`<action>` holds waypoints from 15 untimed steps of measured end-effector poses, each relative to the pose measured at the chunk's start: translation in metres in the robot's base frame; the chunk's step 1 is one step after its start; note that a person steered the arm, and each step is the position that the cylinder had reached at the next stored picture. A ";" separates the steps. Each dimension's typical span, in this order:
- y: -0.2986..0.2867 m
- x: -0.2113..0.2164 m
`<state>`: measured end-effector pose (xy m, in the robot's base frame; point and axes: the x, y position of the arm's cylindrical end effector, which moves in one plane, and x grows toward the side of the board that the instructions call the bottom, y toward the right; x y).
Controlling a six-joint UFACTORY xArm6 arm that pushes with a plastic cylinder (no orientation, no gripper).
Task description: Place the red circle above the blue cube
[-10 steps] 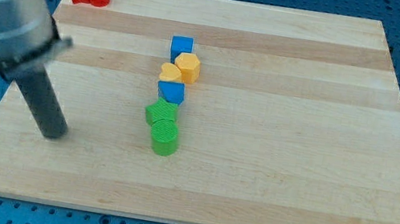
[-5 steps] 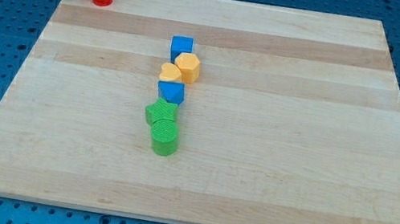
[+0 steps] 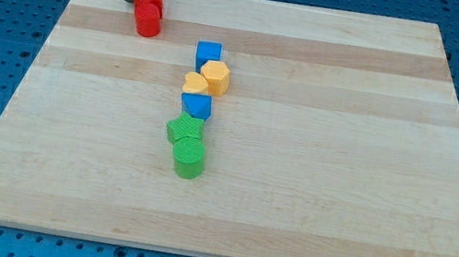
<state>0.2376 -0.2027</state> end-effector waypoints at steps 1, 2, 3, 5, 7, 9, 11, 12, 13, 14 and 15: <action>-0.017 -0.013; -0.057 -0.014; -0.076 0.029; -0.020 0.060; 0.036 0.060; 0.029 0.033; 0.084 0.052; 0.047 0.052; 0.031 0.066; 0.058 0.073; 0.091 0.073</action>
<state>0.3106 -0.1113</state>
